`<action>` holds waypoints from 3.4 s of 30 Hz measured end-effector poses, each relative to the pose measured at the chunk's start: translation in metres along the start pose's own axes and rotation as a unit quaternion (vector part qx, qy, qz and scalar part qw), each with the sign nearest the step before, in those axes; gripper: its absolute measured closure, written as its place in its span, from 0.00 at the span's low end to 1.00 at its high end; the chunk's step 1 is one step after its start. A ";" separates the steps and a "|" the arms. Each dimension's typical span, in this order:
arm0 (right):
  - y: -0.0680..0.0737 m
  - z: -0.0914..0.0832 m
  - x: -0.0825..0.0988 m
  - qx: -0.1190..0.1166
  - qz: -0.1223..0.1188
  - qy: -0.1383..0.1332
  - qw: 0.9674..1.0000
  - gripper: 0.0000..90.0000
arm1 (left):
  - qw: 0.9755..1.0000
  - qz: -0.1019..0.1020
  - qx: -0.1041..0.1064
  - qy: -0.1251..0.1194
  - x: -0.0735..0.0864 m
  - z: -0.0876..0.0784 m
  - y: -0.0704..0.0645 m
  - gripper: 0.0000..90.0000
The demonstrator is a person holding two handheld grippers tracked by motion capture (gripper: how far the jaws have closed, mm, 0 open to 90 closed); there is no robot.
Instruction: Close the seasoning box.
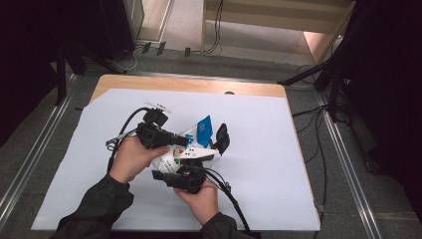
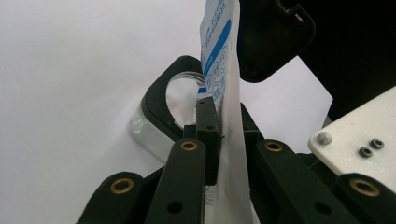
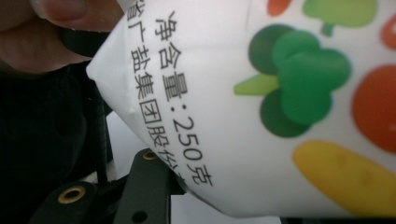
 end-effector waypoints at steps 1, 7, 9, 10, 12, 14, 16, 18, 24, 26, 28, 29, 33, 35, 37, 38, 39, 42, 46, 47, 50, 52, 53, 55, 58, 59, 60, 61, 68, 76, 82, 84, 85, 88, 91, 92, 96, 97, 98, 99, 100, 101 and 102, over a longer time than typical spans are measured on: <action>0.000 0.000 0.000 0.004 -0.003 0.001 1.000 0.73 | 1.000 -0.001 0.000 0.000 0.000 0.000 0.000 0.97; 0.000 0.001 0.000 0.003 -0.001 0.000 1.000 0.75 | 1.000 -0.003 -0.005 -0.003 -0.001 0.001 -0.001 0.97; 0.000 0.000 -0.001 0.001 -0.001 -0.003 1.000 0.75 | 1.000 -0.004 -0.001 -0.005 -0.001 0.000 -0.001 0.97; 0.000 0.000 -0.001 -0.002 0.001 -0.004 1.000 0.75 | 1.000 -0.005 -0.001 -0.005 -0.001 0.000 -0.001 0.96; -0.001 0.000 -0.001 -0.008 0.005 -0.004 1.000 0.76 | 1.000 -0.004 -0.001 -0.003 0.000 0.000 -0.001 0.96; 0.000 0.000 -0.001 -0.011 0.009 -0.003 1.000 0.76 | 1.000 -0.004 -0.001 -0.002 0.000 -0.001 -0.001 0.95; 0.000 0.001 -0.001 -0.015 0.010 -0.003 1.000 0.76 | 1.000 -0.004 -0.002 -0.002 0.000 -0.002 -0.001 0.95; 0.000 0.001 -0.001 -0.016 0.010 -0.004 1.000 0.76 | 1.000 -0.006 -0.004 -0.003 0.001 -0.002 -0.001 0.95; 0.001 0.002 -0.003 -0.019 0.008 -0.004 1.000 0.76 | 1.000 -0.007 -0.006 -0.006 0.000 -0.005 -0.001 0.95; 0.002 0.002 -0.003 -0.019 0.007 -0.005 1.000 0.76 | 1.000 -0.008 -0.007 -0.006 0.001 -0.005 -0.001 0.95; 0.002 0.003 -0.003 -0.019 0.005 -0.002 1.000 0.76 | 1.000 -0.008 -0.007 -0.005 0.001 -0.005 -0.001 0.95; 0.002 0.003 -0.003 -0.019 0.004 -0.002 1.000 0.76 | 1.000 -0.008 -0.009 -0.006 0.001 -0.005 -0.001 0.95; 0.003 0.004 -0.004 -0.016 -0.005 0.000 1.000 0.75 | 1.000 -0.008 -0.013 -0.006 0.001 -0.006 -0.002 0.95; 0.004 0.005 -0.004 -0.013 -0.009 0.003 1.000 0.74 | 1.000 -0.009 -0.014 -0.005 0.002 -0.006 -0.002 0.96; 0.004 0.006 -0.003 -0.010 -0.012 0.006 1.000 0.73 | 1.000 -0.010 -0.016 -0.007 0.002 -0.005 -0.002 0.95; 0.004 0.006 -0.003 -0.008 -0.015 0.006 1.000 0.73 | 1.000 -0.010 -0.015 -0.005 0.002 -0.005 -0.002 0.96; 0.004 0.007 -0.003 -0.006 -0.018 0.008 1.000 0.73 | 1.000 -0.009 -0.016 -0.004 0.002 -0.004 -0.002 0.95; 0.003 0.007 -0.002 -0.004 -0.016 0.010 1.000 0.74 | 1.000 -0.008 -0.018 -0.003 0.002 -0.003 -0.002 0.95; 0.002 0.006 -0.003 -0.015 -0.004 0.008 1.000 0.75 | 1.000 -0.007 -0.016 -0.005 0.001 -0.003 -0.003 0.95; 0.002 0.006 -0.003 -0.014 -0.003 0.008 1.000 0.75 | 1.000 -0.006 -0.018 -0.004 0.001 -0.003 -0.002 0.95; 0.002 0.006 -0.003 -0.016 -0.001 0.009 1.000 0.75 | 1.000 -0.007 -0.017 -0.004 0.001 -0.002 -0.003 0.95; 0.002 0.006 -0.003 -0.017 0.000 0.009 1.000 0.75 | 1.000 -0.006 -0.017 -0.003 0.001 -0.002 -0.003 0.95; 0.002 0.006 -0.003 -0.016 -0.001 0.008 1.000 0.75 | 1.000 -0.007 -0.017 -0.004 0.001 -0.002 -0.002 0.95; 0.002 0.006 -0.003 -0.017 0.000 0.008 1.000 0.75 | 1.000 -0.008 -0.017 -0.003 0.000 -0.002 -0.002 0.95; 0.002 0.006 -0.004 -0.017 0.000 0.007 1.000 0.75 | 1.000 -0.008 -0.017 -0.004 0.000 -0.002 -0.003 0.95; 0.001 0.006 -0.004 -0.017 -0.001 0.007 1.000 0.75 | 1.000 -0.006 -0.017 -0.004 0.000 -0.002 -0.003 0.95; 0.001 0.005 -0.004 -0.017 -0.001 0.006 1.000 0.75 | 1.000 -0.007 -0.016 -0.004 -0.001 -0.002 -0.003 0.95; 0.001 0.005 -0.004 -0.017 -0.001 0.006 1.000 0.75 | 1.000 -0.007 -0.017 -0.004 -0.001 -0.002 -0.003 0.95; 0.001 0.006 -0.004 -0.019 0.000 0.005 1.000 0.75 | 1.000 -0.005 -0.019 0.000 -0.001 -0.002 -0.004 0.95; 0.001 0.005 -0.005 -0.018 0.000 0.004 1.000 0.74 | 1.000 0.004 -0.029 0.006 -0.004 -0.001 -0.006 0.96; 0.000 0.005 -0.005 -0.013 0.003 0.002 1.000 0.74 | 1.000 0.008 -0.029 0.005 -0.005 -0.001 -0.007 0.97; 0.000 0.004 -0.005 -0.014 0.003 0.002 1.000 0.74 | 1.000 0.008 -0.028 0.005 -0.005 -0.001 -0.007 0.97; 0.000 0.004 -0.005 -0.014 0.003 0.001 1.000 0.75 | 1.000 0.008 -0.029 0.005 -0.005 -0.002 -0.007 0.97; 0.001 0.004 -0.005 -0.017 0.004 0.000 1.000 0.75 | 1.000 0.007 -0.028 0.004 -0.005 -0.002 -0.008 0.97; 0.001 0.004 -0.005 -0.018 0.005 -0.001 1.000 0.75 | 1.000 0.005 -0.027 0.003 -0.005 -0.002 -0.008 0.97; 0.001 0.004 -0.005 -0.017 0.005 -0.001 1.000 0.75 | 1.000 0.004 -0.027 0.002 -0.005 -0.002 -0.008 0.97; 0.001 0.005 -0.005 -0.018 0.005 -0.001 1.000 0.75 | 1.000 0.005 -0.027 0.004 -0.005 -0.002 -0.008 0.97; 0.001 0.005 -0.005 -0.018 0.006 0.000 1.000 0.75 | 1.000 0.004 -0.028 0.005 -0.005 -0.002 -0.007 0.97; 0.000 0.005 -0.005 -0.018 0.005 0.000 1.000 0.75 | 1.000 0.004 -0.028 0.005 -0.004 -0.002 -0.007 0.97; 0.000 0.005 -0.005 -0.018 0.006 0.001 1.000 0.75 | 1.000 0.005 -0.029 0.006 -0.004 -0.002 -0.007 0.97; 0.000 0.005 -0.005 -0.018 0.005 0.001 1.000 0.75 | 1.000 0.004 -0.028 0.006 -0.004 -0.002 -0.007 0.97; 0.000 0.005 -0.005 -0.018 0.005 0.001 1.000 0.75 | 1.000 0.004 -0.029 0.007 -0.004 -0.002 -0.007 0.97; 0.000 0.006 -0.005 -0.019 0.005 0.002 1.000 0.75 | 1.000 0.004 -0.029 0.007 -0.004 -0.002 -0.007 0.97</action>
Point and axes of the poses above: each handheld gripper's, and its own axes: z roughly forward along the jaws, x roughly out of its underside, y roughly to its left, the point moved 2 cm from there along z, roughly forward along the jaws, and after that the axes turned 9 degrees about x, right-handed, at the moved point
